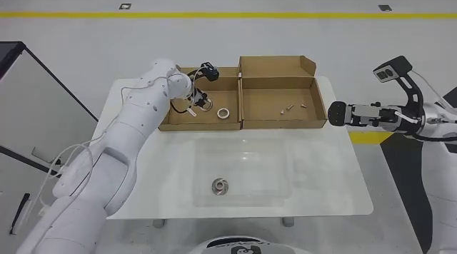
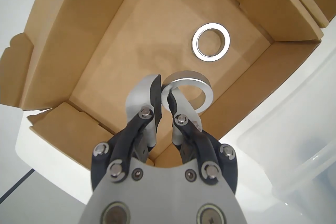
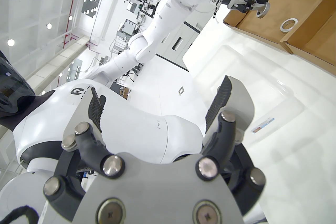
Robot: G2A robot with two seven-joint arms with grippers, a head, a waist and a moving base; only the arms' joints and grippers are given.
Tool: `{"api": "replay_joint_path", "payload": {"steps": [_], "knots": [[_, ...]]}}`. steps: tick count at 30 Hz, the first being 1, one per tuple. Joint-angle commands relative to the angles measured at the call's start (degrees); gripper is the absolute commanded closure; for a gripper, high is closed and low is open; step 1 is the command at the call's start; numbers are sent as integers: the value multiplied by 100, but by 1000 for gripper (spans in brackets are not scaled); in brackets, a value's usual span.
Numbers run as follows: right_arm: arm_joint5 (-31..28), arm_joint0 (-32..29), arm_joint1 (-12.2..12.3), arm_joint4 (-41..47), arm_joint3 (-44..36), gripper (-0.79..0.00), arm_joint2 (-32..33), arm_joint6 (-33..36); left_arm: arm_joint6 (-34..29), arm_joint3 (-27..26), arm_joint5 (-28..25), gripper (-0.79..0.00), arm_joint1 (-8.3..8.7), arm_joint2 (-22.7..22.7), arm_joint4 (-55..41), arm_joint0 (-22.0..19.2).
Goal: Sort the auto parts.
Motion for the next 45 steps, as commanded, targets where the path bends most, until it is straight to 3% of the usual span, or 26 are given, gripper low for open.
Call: {"api": "replay_joint_path", "payload": {"steps": [1,7,17,27,33,41,42,45], "knots": [[0,0,0,0,0,-785,0,0,24,199,-9,0,-51,58,-32,-52],[0,0,0,0,0,-785,0,0,130,652,-64,0,-194,167,-189,-178],[0,0,0,0,0,-785,0,0,130,652,-64,0,-194,167,-189,-178],[0,0,0,0,0,-785,0,0,308,464,259,0,-157,256,177,27],[0,0,0,0,0,-785,0,0,277,625,548,0,-250,407,344,55],[0,0,0,0,0,-785,0,0,334,942,537,0,-392,497,271,-2],[0,0,0,0,0,-785,0,0,345,993,522,-15,-414,515,273,-15],[0,0,0,0,0,-785,0,0,390,1121,503,-299,-458,535,250,-43]]}}
